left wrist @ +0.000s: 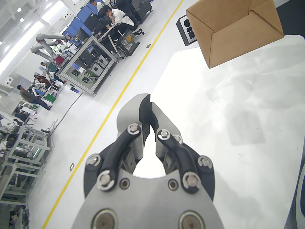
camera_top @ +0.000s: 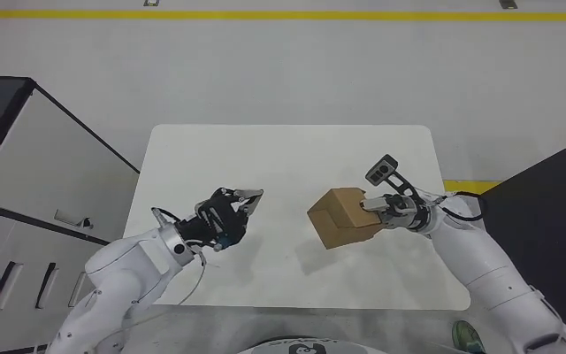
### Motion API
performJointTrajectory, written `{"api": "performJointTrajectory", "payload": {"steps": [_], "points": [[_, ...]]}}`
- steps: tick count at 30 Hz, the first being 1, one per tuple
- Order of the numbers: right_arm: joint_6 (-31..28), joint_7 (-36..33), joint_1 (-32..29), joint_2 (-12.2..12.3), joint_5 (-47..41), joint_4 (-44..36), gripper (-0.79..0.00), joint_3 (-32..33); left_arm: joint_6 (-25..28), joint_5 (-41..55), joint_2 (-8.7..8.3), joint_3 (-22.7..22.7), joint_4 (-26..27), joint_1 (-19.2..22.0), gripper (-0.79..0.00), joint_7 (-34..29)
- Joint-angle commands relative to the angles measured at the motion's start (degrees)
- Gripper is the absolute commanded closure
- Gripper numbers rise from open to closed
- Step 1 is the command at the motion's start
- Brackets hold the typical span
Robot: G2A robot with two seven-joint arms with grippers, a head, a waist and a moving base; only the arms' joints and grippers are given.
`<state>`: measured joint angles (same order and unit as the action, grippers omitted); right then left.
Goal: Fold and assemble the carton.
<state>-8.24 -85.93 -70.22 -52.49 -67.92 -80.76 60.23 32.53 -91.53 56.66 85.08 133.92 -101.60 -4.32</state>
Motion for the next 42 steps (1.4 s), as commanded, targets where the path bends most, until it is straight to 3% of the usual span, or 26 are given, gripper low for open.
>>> {"api": "performJointTrajectory", "payload": {"steps": [1, 5, 9, 13, 27, 34, 42], "points": [[-2.63, 3.14, -0.11, 0.16, 5.64, -1.36, 0.0, 1.08, 1.09, 3.12, -0.04, 1.5, -1.43, 0.22, 0.0, 0.81], [-8.66, 11.59, -0.21, 1.15, 21.88, -6.41, 0.0, 5.07, 7.74, 14.51, -0.38, 7.03, -5.68, 0.47, 0.0, 3.03], [-8.09, 18.48, -1.1, 2.19, 37.87, -13.94, 0.0, 8.43, 13.4, 20.74, -0.88, 12.49, -8.42, 0.17, 0.0, 1.84], [-6.42, 21.47, -0.94, 2.77, 53.15, -20.84, 0.0, 9.2, 17.56, 24.19, -1.26, 13.41, -8.88, 0.18, 0.0, -1.6], [-7.49, 21.95, -0.72, 2.77, 55.14, -22.75, 0.0, 9.14, 17.57, 27.7, -1.25, 12.25, -10.58, 0.23, 0.0, -2.78], [-4.98, 17.39, 5.64, 3.11, 81.16, -32.52, 0.0, 6.15, 17.47, 34.27, -1.64, 14.25, -12.82, 0.95, 0.0, -6.93], [-4.75, 13.67, 15.76, 0.85, 99.69, -34.13, 0.0, -7.2, 15.58, 38.79, -1.83, 16.13, -13.16, -0.84, 0.0, -9.86]]}}
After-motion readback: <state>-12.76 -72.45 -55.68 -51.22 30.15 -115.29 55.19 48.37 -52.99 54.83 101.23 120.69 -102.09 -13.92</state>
